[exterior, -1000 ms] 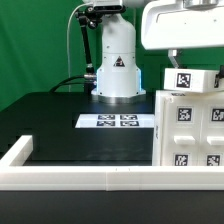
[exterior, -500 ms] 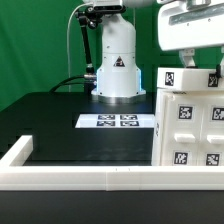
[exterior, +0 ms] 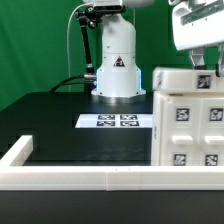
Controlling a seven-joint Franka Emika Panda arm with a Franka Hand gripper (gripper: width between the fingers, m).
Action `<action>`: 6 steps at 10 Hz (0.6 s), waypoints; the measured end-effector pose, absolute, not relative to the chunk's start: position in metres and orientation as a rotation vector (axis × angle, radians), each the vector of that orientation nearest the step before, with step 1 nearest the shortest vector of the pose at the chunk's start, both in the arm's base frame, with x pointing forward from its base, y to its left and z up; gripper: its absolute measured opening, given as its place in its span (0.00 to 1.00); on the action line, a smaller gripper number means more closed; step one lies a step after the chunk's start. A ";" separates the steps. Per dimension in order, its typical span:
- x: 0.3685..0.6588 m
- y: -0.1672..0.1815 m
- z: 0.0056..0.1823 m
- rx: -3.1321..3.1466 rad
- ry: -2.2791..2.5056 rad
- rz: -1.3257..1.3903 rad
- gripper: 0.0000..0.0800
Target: Assemble cabinet
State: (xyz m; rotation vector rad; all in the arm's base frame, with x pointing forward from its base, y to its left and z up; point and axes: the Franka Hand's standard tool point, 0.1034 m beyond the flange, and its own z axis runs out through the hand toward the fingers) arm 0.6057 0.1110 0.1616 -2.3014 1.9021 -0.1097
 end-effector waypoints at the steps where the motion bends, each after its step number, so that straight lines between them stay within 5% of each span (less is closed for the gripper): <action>1: 0.606 0.110 0.167 -2.315 1.870 -0.112 0.95; 4: 0.600 0.106 0.192 -2.333 1.787 -0.126 1.00; 6: 0.600 0.107 0.188 -2.353 1.771 -0.124 1.00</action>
Offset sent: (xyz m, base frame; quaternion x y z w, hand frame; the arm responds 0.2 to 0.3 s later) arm -0.0189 -0.0061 0.0356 0.0148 -0.0310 -0.0056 0.9994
